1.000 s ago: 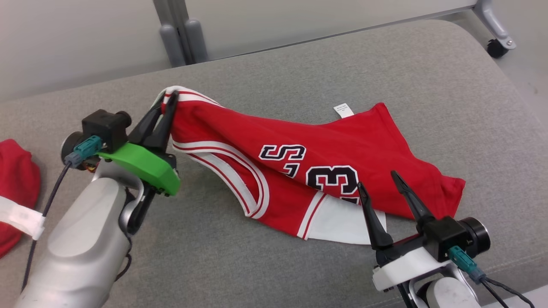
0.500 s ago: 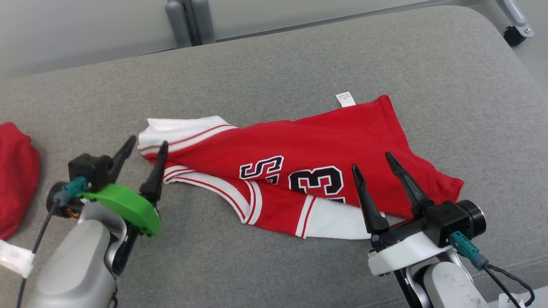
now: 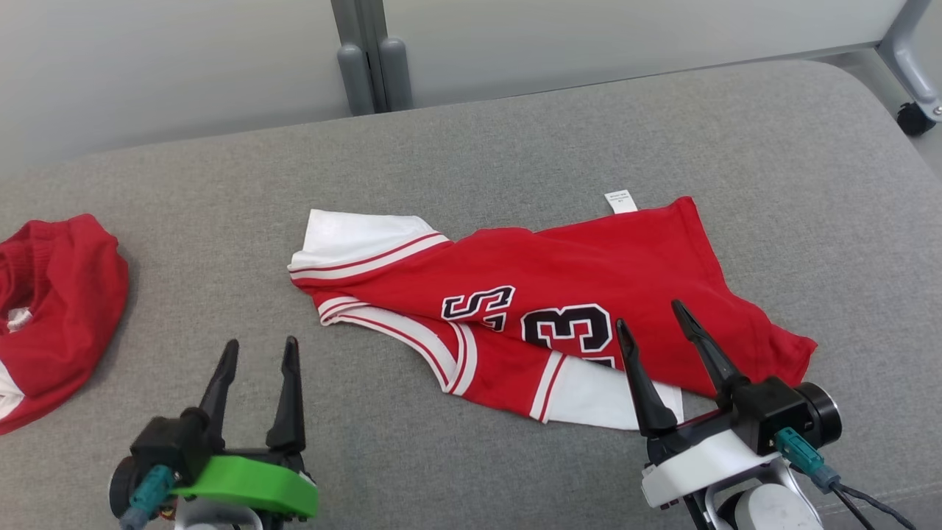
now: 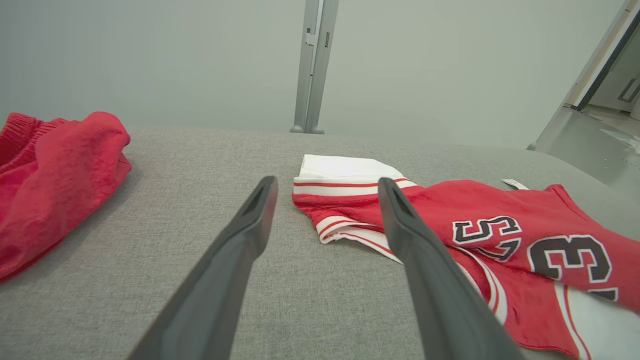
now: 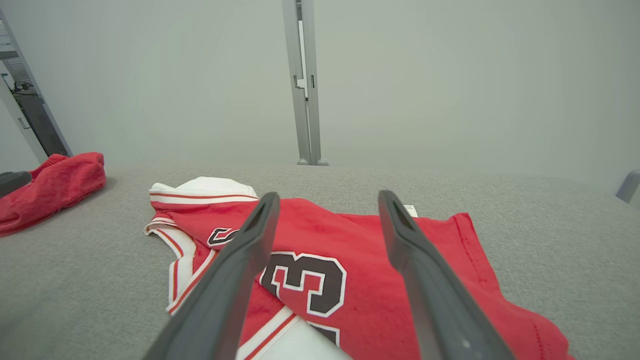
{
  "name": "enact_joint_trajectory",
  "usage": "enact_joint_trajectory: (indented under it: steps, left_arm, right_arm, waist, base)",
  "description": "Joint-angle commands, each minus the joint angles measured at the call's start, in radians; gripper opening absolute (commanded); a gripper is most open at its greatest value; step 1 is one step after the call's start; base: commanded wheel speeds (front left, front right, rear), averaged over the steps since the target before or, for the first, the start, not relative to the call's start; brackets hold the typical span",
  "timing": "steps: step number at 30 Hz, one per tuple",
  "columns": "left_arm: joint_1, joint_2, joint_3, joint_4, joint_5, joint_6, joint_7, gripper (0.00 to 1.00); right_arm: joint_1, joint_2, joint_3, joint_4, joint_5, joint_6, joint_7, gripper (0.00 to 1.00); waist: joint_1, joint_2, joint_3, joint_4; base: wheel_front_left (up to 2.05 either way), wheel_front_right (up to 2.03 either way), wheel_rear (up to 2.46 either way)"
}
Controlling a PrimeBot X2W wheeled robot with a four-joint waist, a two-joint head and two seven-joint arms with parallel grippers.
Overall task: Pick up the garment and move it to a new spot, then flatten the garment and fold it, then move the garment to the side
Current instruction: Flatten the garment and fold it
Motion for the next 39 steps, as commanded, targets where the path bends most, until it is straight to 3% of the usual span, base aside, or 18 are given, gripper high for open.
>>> enact_joint_trajectory:
  steps: [1,8,23,29,32,39]
  left_arm:
    - [0.044,-0.025,0.018,-0.034,0.039,-0.007,0.000,1.00]
    - [0.187,-0.111,0.072,-0.137,0.158,-0.027,0.000,1.00]
    - [0.181,-0.121,-0.041,-0.083,0.156,-0.047,0.000,1.00]
    - [0.077,-0.120,-0.086,0.003,0.171,-0.062,0.000,1.00]
    - [-0.027,-0.118,-0.059,0.049,0.210,-0.054,0.000,1.00]
    - [-0.342,-0.049,0.026,0.262,0.268,-0.021,0.004,1.00]
  right_arm:
    - [0.014,-0.002,0.000,0.000,-0.003,-0.002,0.000,1.00]
    - [0.048,-0.002,-0.003,-0.002,-0.007,-0.002,0.000,1.00]
    - [0.051,-0.002,-0.038,-0.007,-0.018,-0.002,0.000,1.00]
    - [0.034,-0.002,-0.067,-0.018,-0.037,-0.002,0.000,1.00]
    - [0.017,-0.003,-0.071,-0.023,-0.041,-0.002,0.000,1.00]
    - [-0.028,-0.004,-0.062,-0.034,-0.044,-0.002,0.000,1.00]
  waist:
    - [0.0000,-0.0001,-0.028,0.015]
    - [0.0000,-0.0001,-0.063,0.009]
    - [0.0000,-0.0001,-0.047,0.002]
    - [0.0000,-0.0001,0.004,0.001]
    - [0.0000,-0.0001,0.040,-0.006]
    - [0.0000,-0.0001,0.127,-0.043]
  base:
    - [0.00,0.00,0.00]
    - [0.00,0.00,0.00]
    - [0.00,0.00,0.00]
    - [0.00,0.00,0.00]
    - [0.00,0.00,0.00]
    - [0.00,0.00,0.00]
